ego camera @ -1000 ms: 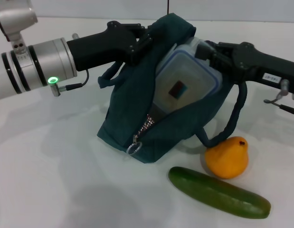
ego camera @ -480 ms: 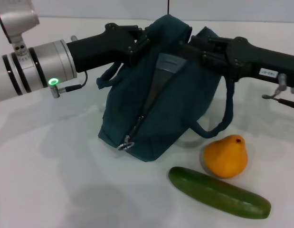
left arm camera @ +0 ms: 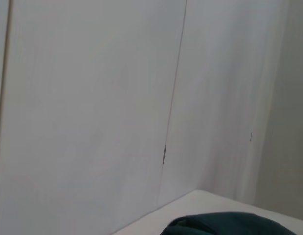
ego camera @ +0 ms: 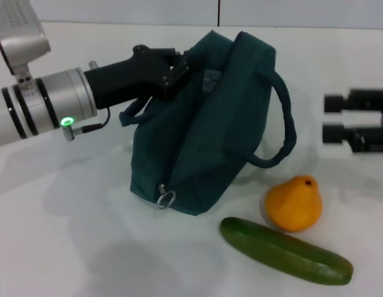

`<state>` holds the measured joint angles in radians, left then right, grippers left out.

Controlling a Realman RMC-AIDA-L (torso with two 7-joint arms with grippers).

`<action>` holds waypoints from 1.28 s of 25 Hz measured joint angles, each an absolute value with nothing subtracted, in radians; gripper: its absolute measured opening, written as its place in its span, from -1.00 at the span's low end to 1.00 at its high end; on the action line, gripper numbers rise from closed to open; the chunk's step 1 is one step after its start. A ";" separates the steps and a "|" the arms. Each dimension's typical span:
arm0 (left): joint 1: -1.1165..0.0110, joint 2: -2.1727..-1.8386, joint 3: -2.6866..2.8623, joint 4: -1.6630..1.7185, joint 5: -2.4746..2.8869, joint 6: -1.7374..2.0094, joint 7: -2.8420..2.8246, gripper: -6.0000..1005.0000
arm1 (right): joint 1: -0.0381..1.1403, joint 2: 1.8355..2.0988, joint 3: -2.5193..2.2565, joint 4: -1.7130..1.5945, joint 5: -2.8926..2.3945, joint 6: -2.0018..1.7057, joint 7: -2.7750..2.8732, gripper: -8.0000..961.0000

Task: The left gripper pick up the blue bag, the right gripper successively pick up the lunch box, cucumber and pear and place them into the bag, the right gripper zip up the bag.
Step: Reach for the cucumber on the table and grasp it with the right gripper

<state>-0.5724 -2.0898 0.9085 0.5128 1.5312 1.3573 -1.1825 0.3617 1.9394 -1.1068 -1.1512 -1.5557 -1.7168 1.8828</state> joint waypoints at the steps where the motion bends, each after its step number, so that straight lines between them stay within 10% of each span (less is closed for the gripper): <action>1: -0.572 -2.090 0.909 0.509 1.532 1.357 -1.174 -0.84 | 0.351 1.953 -1.094 -1.194 -1.597 -1.731 1.908 0.27; 4: -0.574 -2.091 0.911 0.501 1.531 1.357 -1.157 -0.84 | 0.311 1.994 -1.105 -1.338 -1.725 -1.736 1.979 0.37; 14: -0.590 -2.091 0.915 0.501 1.529 1.356 -1.158 -0.84 | 0.446 1.977 -1.114 -1.393 -1.848 -1.878 2.139 0.81; 32: -0.602 -2.092 0.919 0.500 1.528 1.356 -1.158 -0.83 | 0.691 2.019 -1.388 -1.190 -2.049 -1.730 2.245 0.79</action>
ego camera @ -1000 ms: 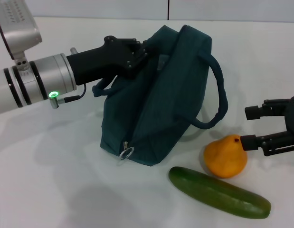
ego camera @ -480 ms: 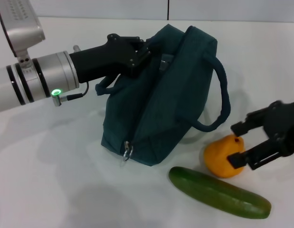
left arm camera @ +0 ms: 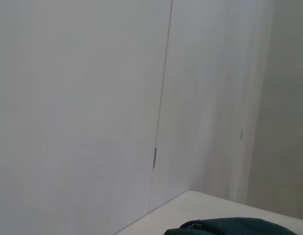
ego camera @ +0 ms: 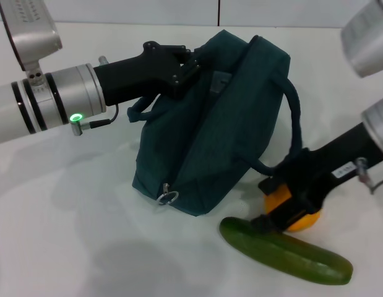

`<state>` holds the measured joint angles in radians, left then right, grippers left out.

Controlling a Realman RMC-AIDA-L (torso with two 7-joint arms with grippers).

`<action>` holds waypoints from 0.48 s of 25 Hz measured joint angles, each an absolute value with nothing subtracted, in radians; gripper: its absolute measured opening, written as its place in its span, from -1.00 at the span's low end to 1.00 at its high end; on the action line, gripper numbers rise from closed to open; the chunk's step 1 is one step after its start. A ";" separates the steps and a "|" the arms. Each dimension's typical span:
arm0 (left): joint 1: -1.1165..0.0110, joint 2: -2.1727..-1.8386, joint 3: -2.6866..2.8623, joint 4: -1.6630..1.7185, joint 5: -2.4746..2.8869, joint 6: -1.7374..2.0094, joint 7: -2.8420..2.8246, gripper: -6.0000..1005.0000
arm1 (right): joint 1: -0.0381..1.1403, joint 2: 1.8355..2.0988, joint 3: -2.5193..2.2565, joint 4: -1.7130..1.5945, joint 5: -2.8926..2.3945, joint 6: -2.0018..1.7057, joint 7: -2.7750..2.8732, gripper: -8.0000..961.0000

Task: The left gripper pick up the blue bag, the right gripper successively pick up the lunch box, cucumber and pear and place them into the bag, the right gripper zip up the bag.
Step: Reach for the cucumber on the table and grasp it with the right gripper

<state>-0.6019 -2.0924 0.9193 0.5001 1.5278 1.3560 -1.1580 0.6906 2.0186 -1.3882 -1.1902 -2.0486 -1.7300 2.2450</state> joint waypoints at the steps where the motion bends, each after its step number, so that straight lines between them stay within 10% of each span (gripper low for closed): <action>1: -0.602 -2.092 0.919 0.500 1.528 1.356 -1.157 -0.83 | 0.694 2.020 -1.403 -1.184 -2.049 -1.711 2.246 0.79; 12: -0.607 -2.091 0.924 0.504 1.528 1.356 -1.155 -0.83 | 0.708 2.023 -1.643 -1.154 -2.075 -1.465 2.244 0.79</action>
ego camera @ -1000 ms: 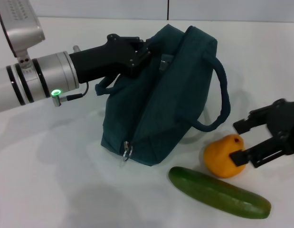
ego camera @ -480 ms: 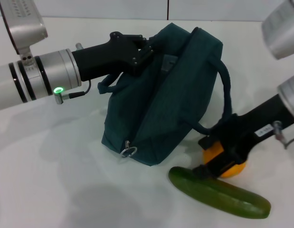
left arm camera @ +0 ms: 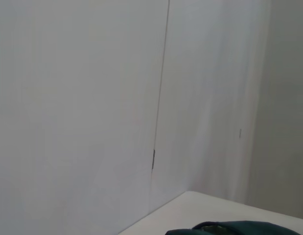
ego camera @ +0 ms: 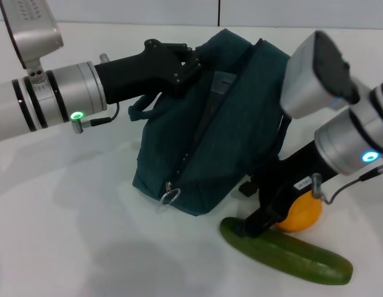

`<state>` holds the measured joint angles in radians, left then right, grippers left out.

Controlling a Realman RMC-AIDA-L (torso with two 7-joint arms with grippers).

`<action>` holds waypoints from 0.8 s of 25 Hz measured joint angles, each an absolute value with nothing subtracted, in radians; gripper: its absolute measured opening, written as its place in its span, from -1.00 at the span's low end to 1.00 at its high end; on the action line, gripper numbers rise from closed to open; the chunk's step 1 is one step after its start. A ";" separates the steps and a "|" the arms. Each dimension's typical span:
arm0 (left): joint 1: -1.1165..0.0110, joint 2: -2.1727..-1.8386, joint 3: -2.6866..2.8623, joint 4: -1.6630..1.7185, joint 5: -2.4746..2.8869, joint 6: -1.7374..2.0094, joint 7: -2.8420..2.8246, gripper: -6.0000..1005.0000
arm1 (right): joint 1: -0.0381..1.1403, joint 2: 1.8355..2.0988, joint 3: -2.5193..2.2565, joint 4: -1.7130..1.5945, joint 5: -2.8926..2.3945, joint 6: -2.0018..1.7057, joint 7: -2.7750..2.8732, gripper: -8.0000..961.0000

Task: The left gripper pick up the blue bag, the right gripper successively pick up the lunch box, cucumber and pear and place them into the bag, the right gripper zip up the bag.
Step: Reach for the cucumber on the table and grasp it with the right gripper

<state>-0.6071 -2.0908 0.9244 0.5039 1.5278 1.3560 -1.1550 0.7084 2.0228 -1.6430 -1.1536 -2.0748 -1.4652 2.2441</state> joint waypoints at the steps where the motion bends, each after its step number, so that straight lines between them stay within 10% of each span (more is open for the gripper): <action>1: -0.608 -2.091 0.926 0.503 1.528 1.356 -1.155 -0.83 | 0.707 2.023 -1.663 -1.153 -2.075 -1.449 2.243 0.79; 20: -0.606 -2.092 0.930 0.500 1.534 1.330 -1.161 -0.83 | 0.761 2.022 -1.715 -1.112 -2.095 -1.460 2.259 0.79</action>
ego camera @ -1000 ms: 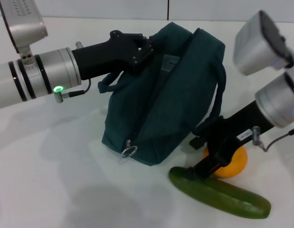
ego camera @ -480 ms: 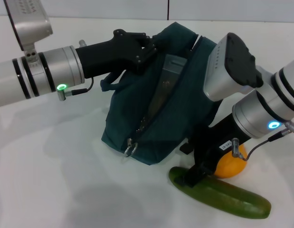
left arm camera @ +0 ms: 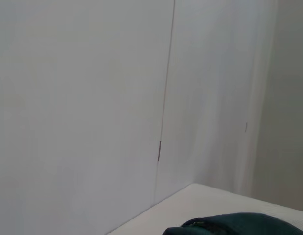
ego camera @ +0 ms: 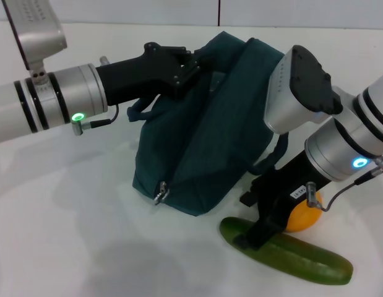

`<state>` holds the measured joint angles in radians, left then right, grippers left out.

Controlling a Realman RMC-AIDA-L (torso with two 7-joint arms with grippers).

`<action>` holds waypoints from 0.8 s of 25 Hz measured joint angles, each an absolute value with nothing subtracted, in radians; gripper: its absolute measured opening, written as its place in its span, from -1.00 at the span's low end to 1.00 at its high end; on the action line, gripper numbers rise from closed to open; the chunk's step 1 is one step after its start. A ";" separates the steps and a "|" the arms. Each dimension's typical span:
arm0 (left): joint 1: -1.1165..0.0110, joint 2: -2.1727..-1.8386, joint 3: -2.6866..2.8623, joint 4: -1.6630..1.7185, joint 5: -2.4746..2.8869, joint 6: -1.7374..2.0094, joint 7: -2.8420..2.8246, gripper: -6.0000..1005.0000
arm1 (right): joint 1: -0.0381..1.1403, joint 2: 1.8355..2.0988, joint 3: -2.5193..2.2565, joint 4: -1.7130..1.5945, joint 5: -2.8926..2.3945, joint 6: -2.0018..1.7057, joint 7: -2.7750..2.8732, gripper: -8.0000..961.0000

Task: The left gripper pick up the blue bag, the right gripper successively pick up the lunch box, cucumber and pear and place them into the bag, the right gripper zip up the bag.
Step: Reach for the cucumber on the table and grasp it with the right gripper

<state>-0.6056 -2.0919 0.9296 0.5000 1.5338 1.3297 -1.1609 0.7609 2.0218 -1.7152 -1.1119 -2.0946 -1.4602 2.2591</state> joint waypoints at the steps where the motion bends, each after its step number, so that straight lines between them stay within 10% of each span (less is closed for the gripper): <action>1: -0.600 -2.093 0.930 0.500 1.531 1.331 -1.160 -0.83 | 0.764 2.022 -1.717 -1.112 -2.103 -1.460 2.265 0.79; 20: -0.601 -2.094 0.954 0.498 1.526 1.330 -1.158 -0.83 | 0.839 2.028 -1.838 -1.097 -2.143 -1.435 2.344 0.78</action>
<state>-0.6010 -2.0939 0.9539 0.4984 1.5261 1.3304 -1.1582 0.8387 2.0278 -1.8383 -1.0971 -2.1429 -1.4351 2.3439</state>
